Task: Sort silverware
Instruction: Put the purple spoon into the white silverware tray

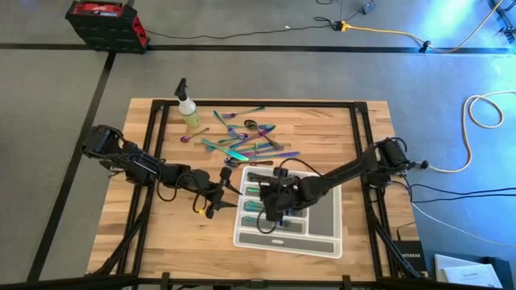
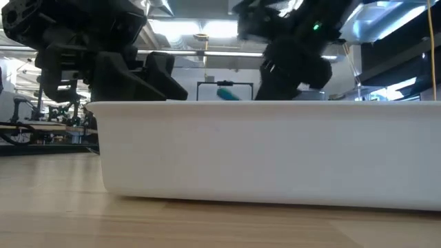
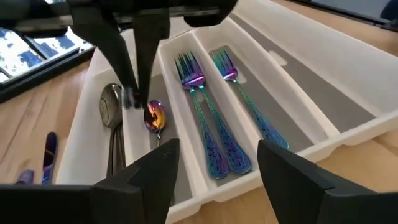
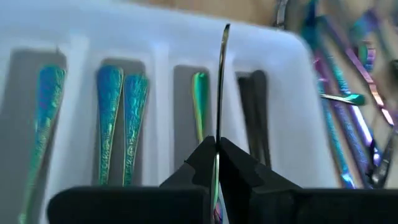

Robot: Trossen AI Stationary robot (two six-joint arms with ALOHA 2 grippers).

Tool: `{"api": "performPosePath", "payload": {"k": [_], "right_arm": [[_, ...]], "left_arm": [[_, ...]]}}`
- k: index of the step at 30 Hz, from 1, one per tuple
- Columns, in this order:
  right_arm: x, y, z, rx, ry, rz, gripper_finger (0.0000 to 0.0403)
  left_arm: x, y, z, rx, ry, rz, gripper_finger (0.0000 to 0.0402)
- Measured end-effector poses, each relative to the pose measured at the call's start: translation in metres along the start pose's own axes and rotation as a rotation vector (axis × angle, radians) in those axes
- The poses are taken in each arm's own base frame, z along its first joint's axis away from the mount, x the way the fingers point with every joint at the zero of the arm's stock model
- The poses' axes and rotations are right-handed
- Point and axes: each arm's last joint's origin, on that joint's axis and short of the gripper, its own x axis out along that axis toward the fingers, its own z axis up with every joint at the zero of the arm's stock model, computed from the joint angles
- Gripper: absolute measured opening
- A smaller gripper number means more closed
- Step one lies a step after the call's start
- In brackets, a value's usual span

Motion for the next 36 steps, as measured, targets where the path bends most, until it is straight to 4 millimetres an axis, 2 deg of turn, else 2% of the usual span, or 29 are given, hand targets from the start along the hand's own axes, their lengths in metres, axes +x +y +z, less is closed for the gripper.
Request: {"api": "performPosePath", "payload": {"k": [8, 17, 26, 36], "right_arm": [[0.018, -0.002, 0.018, -0.01, 0.16, -0.037, 0.0], [0.028, 0.001, 0.036, 0.139, 0.144, 0.042, 0.0], [0.027, -0.004, 0.031, 0.144, 0.205, 0.001, 0.0], [0.027, -0.004, 0.031, 0.148, 0.199, 0.007, 0.0003]], "left_arm": [[0.0, 0.0, 0.0, -0.049, -0.001, 0.001, 0.0203], [0.0, 0.0, -0.004, -0.108, 0.038, -0.008, 0.0203], [0.0, -0.001, -0.005, -0.111, 0.05, -0.012, 0.0203], [0.0, -0.001, -0.005, -0.112, 0.049, -0.012, 0.0203]]}}
